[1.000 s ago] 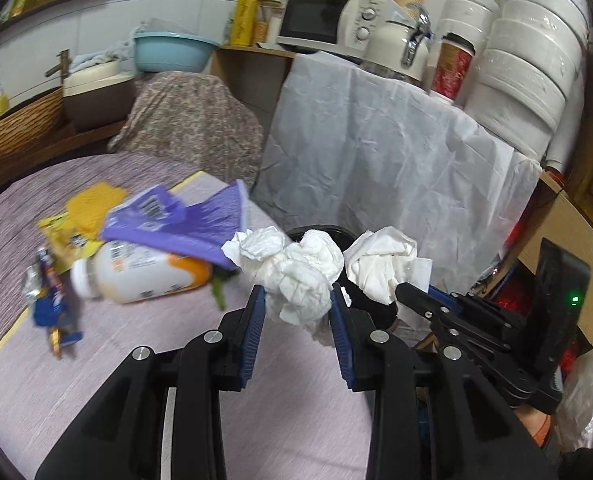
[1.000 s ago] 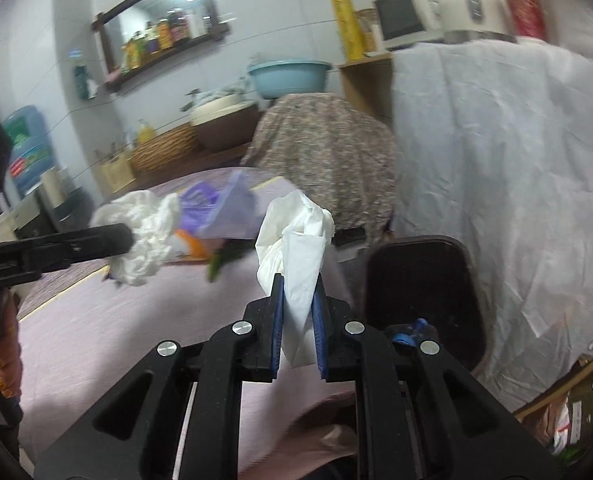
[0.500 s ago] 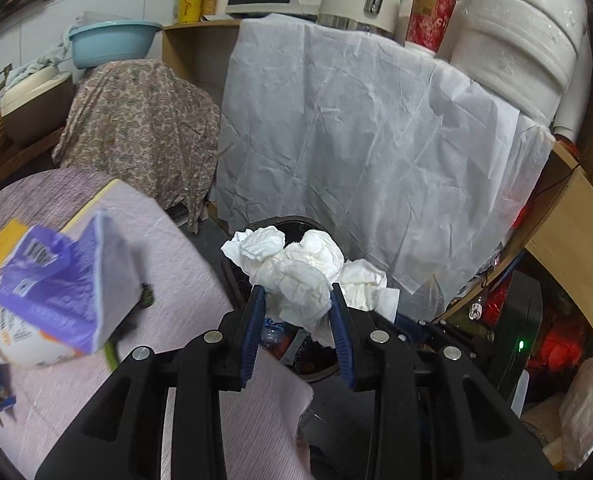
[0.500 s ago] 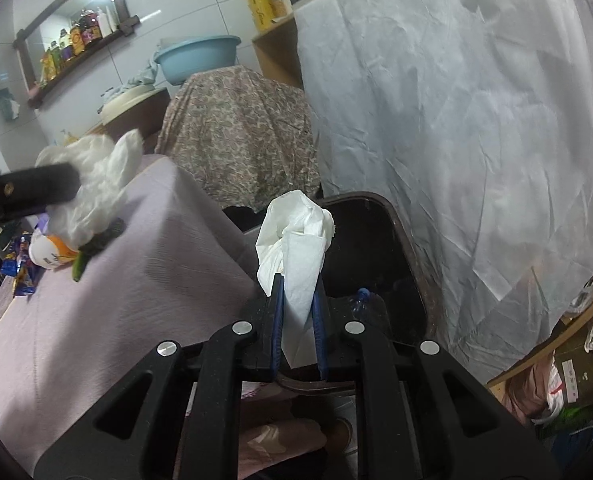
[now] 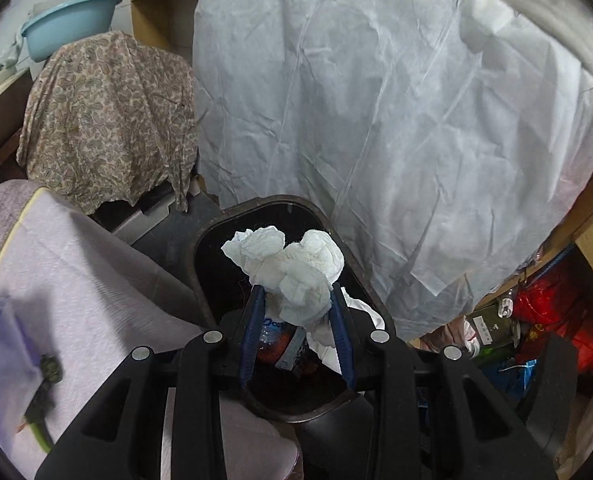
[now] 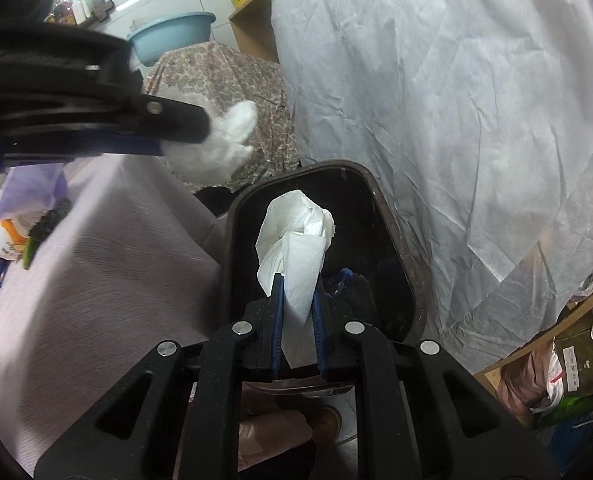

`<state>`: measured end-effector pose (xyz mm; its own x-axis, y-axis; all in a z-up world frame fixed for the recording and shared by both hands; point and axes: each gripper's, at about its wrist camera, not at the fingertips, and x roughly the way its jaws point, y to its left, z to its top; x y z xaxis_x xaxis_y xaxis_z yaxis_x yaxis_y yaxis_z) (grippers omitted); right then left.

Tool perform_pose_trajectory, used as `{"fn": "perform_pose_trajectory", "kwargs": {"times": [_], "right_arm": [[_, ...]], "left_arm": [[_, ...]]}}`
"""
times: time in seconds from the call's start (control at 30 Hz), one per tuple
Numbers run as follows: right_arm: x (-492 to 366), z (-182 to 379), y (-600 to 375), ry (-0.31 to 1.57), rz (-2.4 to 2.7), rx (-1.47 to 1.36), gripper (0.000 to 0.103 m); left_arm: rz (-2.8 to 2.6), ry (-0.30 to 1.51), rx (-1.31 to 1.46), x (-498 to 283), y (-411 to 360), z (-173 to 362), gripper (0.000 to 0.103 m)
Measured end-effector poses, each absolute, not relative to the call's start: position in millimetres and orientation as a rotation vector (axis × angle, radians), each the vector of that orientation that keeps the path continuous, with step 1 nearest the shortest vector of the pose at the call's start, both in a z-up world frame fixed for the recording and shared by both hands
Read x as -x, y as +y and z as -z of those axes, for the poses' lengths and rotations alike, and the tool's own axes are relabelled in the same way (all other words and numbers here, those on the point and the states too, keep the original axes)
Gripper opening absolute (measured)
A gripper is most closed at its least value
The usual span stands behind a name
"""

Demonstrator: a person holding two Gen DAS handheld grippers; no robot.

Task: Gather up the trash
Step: 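Carry both tissues over the black bin and open both tools to drop them, then move both tools back over the table toward the remaining trash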

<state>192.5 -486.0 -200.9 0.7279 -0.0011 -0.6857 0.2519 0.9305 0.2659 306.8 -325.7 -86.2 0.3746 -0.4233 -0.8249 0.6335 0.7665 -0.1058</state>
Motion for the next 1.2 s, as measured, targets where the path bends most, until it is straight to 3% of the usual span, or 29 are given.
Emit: {"fn": "perform_pose_trajectory", "kwargs": {"times": [0.1, 0.17, 0.23, 0.3, 0.57, 0.93, 1.2], "right_arm": [[-198, 209, -488, 0.753, 0.146, -0.351, 0.015], [-201, 216, -489, 0.761, 0.162, -0.348, 0.02], [-203, 221, -490, 0.769, 0.172, -0.361, 0.046], [-201, 225, -491, 0.759, 0.184, -0.376, 0.056], [-192, 229, -494, 0.776, 0.197, -0.406, 0.056], [-177, 204, -476, 0.749, 0.177, -0.358, 0.057], [-167, 158, -429, 0.672, 0.065, -0.224, 0.057]], "left_arm": [[0.672, 1.003, -0.235, -315, -330, 97, 0.036], [0.654, 1.011, -0.234, -320, -333, 101, 0.053], [0.644, 1.004, -0.221, -321, -334, 103, 0.069], [0.645, 0.988, -0.21, -320, -333, 101, 0.074], [0.668, 0.968, -0.147, -314, -321, 91, 0.088], [0.715, 0.892, -0.097, -282, -281, 56, 0.091], [0.655, 0.808, -0.076, -259, -206, 25, 0.093]]}}
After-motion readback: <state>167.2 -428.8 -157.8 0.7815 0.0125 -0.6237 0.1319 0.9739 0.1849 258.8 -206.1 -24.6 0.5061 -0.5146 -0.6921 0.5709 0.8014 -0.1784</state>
